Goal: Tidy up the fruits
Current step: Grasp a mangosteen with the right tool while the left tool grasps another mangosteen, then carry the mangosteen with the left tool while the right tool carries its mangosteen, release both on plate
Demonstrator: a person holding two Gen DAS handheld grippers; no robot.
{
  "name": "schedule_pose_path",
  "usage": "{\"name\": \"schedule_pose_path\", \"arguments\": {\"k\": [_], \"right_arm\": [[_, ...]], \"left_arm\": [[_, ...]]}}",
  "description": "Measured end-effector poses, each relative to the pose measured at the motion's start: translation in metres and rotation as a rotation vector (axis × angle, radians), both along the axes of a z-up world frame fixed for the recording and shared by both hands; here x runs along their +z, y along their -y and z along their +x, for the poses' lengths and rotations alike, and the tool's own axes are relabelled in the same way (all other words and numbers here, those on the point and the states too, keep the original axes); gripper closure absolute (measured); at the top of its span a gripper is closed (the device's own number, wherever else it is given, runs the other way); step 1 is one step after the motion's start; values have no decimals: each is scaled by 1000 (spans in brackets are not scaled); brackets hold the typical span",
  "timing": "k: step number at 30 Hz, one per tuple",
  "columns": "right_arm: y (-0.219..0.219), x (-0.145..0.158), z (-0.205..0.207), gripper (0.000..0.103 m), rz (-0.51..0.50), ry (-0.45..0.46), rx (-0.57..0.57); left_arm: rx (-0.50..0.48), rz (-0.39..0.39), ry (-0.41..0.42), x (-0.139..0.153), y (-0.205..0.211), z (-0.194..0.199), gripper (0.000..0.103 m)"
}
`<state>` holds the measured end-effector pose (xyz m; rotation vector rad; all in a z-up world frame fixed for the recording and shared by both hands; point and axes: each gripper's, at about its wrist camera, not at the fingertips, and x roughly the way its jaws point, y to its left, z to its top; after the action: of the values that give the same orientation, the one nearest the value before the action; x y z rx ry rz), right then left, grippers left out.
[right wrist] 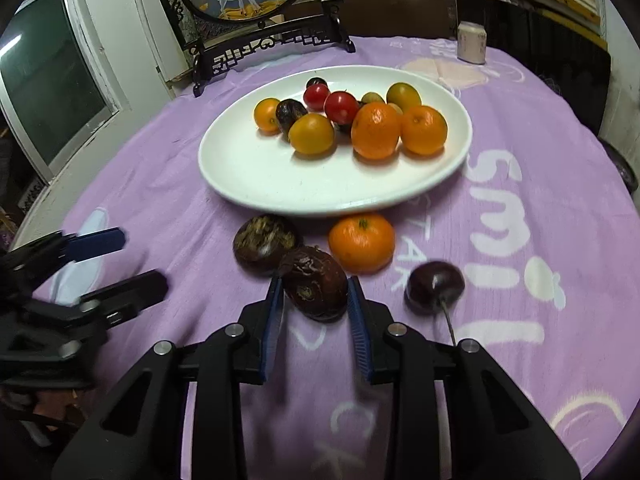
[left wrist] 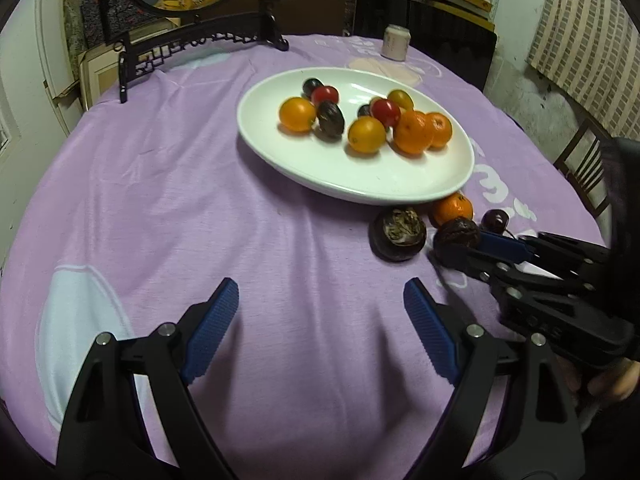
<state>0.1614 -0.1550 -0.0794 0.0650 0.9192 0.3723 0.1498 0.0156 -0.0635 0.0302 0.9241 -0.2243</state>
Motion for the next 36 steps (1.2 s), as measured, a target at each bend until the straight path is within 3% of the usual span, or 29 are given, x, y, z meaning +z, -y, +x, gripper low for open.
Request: {"name": "schedule_pose_path", "arguments": {"k": [9,19,21,22,23,26,27,36], "right_arm": [[34,4,-31,71,-30,-27,-51],[42,-6,-14,71,41,-43,-59],[41,-8,-9,71,47,-50,-53],[41,-9,-7,71,50,-53,-52],[41,-11,-5,71,58,-55,-53],[39,-11,-1,72,65,-44,-51],[38,-11,0,78,67,-46,-45],[31,6,-16,81,69,-7,-36]], "left_arm": [[-58,-16,-73,-23,34,29,17],[-47,29,-38,-29,57,51,26],[-58,53,-19,-30,63,52,30],[-75,44,-18,-29,64,51,46],[-87,40,-12,-29,66,50,54],[-108,54,-2,-28,71,46,59],[-110,44,-7,-27,69,44,59],[-93,-84,-11,-8,35,12,59]]}}
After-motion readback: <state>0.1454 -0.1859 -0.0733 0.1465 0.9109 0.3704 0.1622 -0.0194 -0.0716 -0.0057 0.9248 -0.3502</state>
